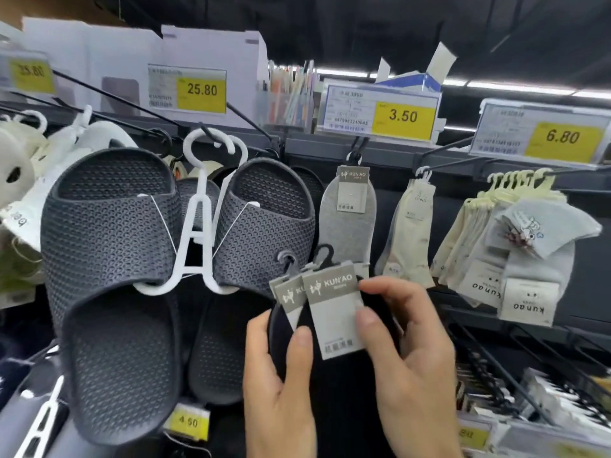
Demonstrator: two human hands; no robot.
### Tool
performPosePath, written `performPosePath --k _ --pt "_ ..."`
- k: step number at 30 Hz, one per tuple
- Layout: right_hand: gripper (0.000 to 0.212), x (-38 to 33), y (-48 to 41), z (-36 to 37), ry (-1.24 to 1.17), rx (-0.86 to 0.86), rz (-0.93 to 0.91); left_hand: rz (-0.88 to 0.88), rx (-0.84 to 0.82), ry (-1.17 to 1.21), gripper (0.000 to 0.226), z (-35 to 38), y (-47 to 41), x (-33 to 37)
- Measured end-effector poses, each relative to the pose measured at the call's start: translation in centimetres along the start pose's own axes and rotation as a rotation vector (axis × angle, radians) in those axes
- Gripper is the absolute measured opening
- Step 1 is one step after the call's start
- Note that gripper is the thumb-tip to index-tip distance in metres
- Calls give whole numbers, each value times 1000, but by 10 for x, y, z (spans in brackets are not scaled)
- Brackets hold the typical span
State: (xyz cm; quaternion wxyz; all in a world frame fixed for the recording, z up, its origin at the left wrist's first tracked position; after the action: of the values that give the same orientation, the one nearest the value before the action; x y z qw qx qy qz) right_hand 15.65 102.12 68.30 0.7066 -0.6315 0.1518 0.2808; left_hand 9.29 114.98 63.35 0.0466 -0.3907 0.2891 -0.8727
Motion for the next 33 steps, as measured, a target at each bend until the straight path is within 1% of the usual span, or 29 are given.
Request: performPosePath --k 1,3,5,7,11,13,18,21,24,26,29,31,33 --pt "21 5 8 -1 -10 6 33 -45 8 14 24 -3 5 -6" --pt "33 16 10 -5 -29 -13 132 -116 -15 12 26 -7 10 -15" --pt "41 20 3 -8 -15 -86 188 -118 -61 0 24 -9 8 -16" --pt "39 15 -8 -10 -67 -136 212 -111 -83 16 20 -8 3 -11" --pt "32 4 -23 -16 -188 -119 215 -154 -89 95 28 -4 0 -8" --pt "31 2 -23 -16 -179 -141 197 -164 -134 125 30 0 -1 -6" --pt "32 0 -16 -13 -54 -194 132 -210 -220 219 25 8 -5 2" --pt "31 -2 -17 -10 -73 -250 127 -227 -255 266 27 12 -8 5" --pt "29 -3 -24 -7 -126 -335 171 -161 -235 234 25 11 -14 7" --pt "21 -2 -39 -12 -222 -294 210 -78 -162 190 22 3 -23 10" --pt "19 7 -80 -26 -316 -125 279 6 -47 126 27 -13 -38 12" --pt "18 14 -108 -28 -269 -61 264 24 -33 101 37 -19 -43 13" --pt "21 20 -133 -23 -150 -16 186 22 -46 88 39 -20 -44 13"
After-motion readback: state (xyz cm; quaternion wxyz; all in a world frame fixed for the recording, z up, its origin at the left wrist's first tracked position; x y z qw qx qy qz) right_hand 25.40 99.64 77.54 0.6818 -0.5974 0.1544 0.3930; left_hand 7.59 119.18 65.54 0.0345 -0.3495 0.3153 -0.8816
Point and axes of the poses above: each hand's wrist, its own y-axis away from the middle knuckle, its own z-axis out of the palm, x = y × z, the point moved 6 cm from there along -y, towards the middle knuckle, and after that the axes turned 14 degrees about x, right-handed, at the moved point
